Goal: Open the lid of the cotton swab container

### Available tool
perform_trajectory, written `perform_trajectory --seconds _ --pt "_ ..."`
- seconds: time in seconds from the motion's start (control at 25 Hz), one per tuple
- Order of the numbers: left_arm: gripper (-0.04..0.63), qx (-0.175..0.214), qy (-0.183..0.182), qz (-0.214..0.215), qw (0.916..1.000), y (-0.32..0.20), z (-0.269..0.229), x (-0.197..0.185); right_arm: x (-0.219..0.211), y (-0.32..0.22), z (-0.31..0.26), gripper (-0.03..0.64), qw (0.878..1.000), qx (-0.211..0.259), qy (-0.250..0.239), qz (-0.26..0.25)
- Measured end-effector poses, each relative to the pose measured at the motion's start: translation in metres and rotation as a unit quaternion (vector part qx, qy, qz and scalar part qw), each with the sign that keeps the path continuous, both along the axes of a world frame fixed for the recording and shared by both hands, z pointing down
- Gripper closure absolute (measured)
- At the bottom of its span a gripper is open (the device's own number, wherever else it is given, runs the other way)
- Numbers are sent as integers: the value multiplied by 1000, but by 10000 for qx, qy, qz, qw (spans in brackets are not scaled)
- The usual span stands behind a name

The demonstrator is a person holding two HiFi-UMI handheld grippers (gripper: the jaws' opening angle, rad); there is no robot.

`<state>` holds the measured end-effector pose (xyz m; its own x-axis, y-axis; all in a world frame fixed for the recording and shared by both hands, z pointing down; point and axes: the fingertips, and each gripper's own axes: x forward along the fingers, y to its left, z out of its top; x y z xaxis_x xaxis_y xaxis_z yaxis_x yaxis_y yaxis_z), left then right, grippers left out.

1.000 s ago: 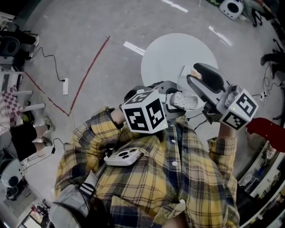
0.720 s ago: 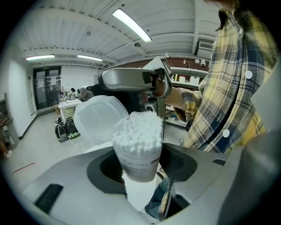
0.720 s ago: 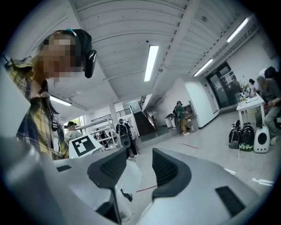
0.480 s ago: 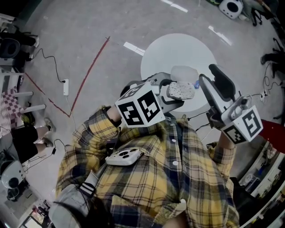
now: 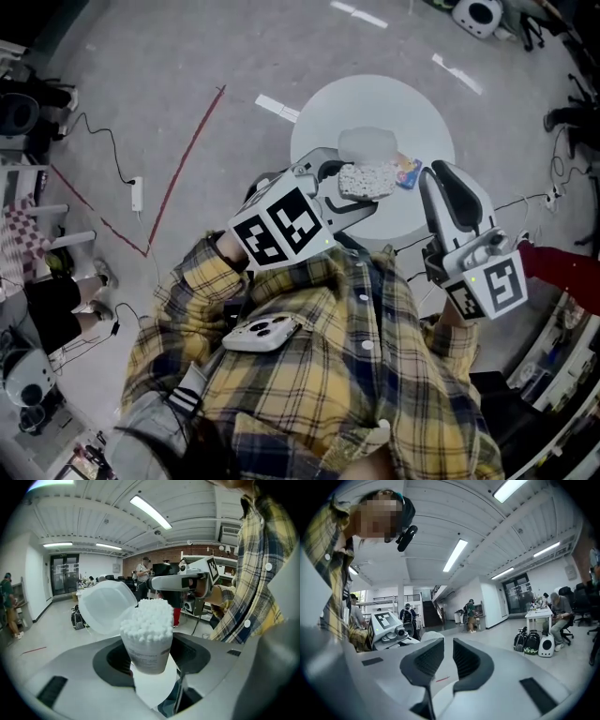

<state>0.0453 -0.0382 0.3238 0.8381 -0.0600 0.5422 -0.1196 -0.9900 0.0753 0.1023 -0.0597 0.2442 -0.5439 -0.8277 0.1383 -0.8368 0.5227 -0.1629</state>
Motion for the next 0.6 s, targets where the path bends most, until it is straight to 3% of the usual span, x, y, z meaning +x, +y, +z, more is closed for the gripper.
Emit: perform_trajectory --seconds 0.32,0.6 --pt "350 -36 47 -125 9999 2 0 3 3 11 18 597 9995 -232 -132 178" --pt "350 -56 13 -114 9999 -3 -1 8 6 8 31 600 9989 -436 -110 128"
